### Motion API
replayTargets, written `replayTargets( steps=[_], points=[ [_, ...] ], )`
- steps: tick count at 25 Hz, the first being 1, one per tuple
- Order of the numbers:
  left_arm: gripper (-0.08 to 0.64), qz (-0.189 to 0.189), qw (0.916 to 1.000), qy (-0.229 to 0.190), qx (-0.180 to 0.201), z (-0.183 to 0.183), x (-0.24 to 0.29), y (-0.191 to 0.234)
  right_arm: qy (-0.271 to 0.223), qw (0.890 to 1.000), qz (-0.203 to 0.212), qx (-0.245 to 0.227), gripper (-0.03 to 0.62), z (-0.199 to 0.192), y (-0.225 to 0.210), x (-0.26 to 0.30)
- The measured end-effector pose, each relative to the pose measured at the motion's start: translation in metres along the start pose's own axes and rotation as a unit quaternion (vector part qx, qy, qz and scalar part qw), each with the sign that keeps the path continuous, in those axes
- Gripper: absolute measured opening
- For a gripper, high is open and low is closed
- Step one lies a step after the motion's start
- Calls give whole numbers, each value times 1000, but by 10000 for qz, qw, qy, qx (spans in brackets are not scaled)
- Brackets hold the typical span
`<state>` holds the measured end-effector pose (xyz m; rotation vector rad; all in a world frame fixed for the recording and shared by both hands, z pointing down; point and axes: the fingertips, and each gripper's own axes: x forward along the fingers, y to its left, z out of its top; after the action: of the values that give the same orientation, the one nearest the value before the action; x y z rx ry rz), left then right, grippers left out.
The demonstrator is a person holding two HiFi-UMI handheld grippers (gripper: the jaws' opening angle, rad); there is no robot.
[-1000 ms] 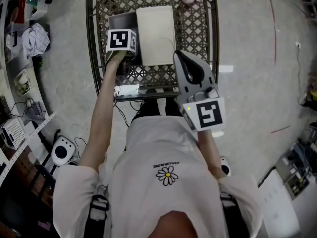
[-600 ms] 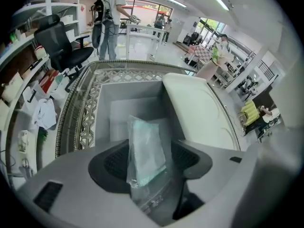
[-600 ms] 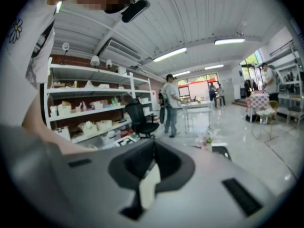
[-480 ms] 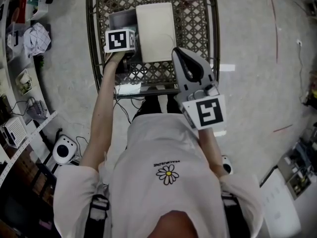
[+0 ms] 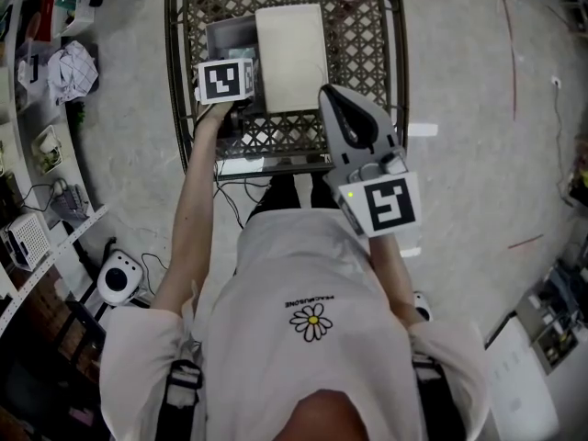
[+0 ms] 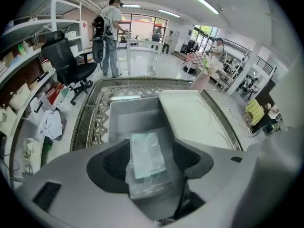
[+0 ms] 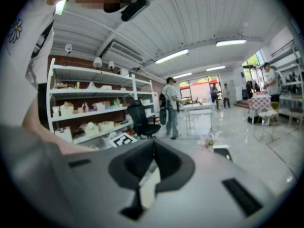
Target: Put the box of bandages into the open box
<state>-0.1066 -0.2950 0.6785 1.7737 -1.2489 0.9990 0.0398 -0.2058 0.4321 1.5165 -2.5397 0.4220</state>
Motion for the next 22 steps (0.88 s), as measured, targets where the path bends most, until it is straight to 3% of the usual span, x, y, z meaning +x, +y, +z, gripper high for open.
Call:
replayTargets(
  steps=[9, 14, 16, 18, 19, 22],
  points=[
    [298, 1, 9987, -500, -66, 30, -37, -1, -174, 9997, 69, -157, 31, 17, 10, -6],
    [296, 206, 9939, -979, 466, 61, -64, -6, -335, 9980, 142, -508, 31, 33, 9, 0],
    [294, 118, 9916, -1213, 429, 76, -84, -13, -489, 9963, 128, -700, 31, 49, 10, 1],
    [257, -2, 9873, -1541, 387, 94, -110, -19, -672, 9940, 120, -852, 31, 68, 12, 2],
    [203, -81, 9838, -1738, 423, 104, -125, -23, -756, 9929, 123, -911, 31, 76, 12, 3],
    [132, -477, 9691, -2356, 558, 131, -172, -36, -969, 9895, 140, -1063, 31, 96, 15, 3]
  ],
)
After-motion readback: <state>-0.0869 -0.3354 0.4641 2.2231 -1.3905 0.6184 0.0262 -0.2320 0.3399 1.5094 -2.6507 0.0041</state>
